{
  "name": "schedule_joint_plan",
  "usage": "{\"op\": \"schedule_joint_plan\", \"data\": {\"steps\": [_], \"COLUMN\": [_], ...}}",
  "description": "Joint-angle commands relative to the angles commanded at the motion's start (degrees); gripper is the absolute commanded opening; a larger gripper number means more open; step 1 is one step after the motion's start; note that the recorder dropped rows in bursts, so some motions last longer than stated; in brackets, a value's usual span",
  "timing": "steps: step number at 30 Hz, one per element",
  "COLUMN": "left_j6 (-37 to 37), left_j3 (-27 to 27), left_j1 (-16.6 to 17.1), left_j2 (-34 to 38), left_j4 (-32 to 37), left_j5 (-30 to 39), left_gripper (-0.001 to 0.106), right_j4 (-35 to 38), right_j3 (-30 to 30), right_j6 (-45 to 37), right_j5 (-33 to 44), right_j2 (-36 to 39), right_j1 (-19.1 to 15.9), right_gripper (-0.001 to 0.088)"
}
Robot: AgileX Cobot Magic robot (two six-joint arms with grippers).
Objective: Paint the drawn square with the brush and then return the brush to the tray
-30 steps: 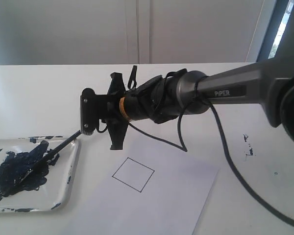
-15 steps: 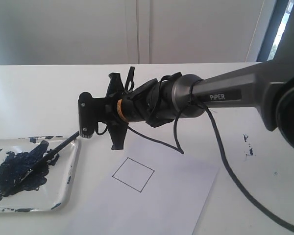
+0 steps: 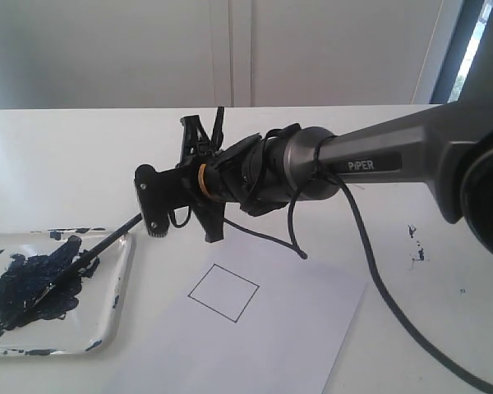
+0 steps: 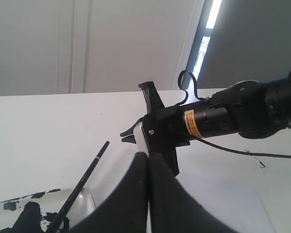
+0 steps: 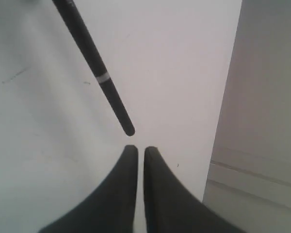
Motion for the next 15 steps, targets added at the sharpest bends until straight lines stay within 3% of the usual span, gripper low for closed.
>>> {"op": "schedule_joint_plan", "data": {"steps": [5,9,15], "left_j6": [0.0,0.0,0.0], "left_j3": [0.0,0.0,0.0], "left_j1": [0.0,0.0,0.0], "left_j2": [0.0,0.0,0.0], "left_j4": [0.0,0.0,0.0], "left_j5": [0.0,0.0,0.0], "left_gripper": [0.0,0.0,0.0], "right_j4": [0.0,0.0,0.0], "right_j3": [-1.22,-4.7,-10.51], "right_j6": [-0.9,0.54,8.5], "right_j5": [-1.51,1.47,-0.44], "right_j2": [1.01,3.29,4.84], "right_j1": [0.0,0.0,0.0], "right_gripper": [0.0,0.0,0.0]}}
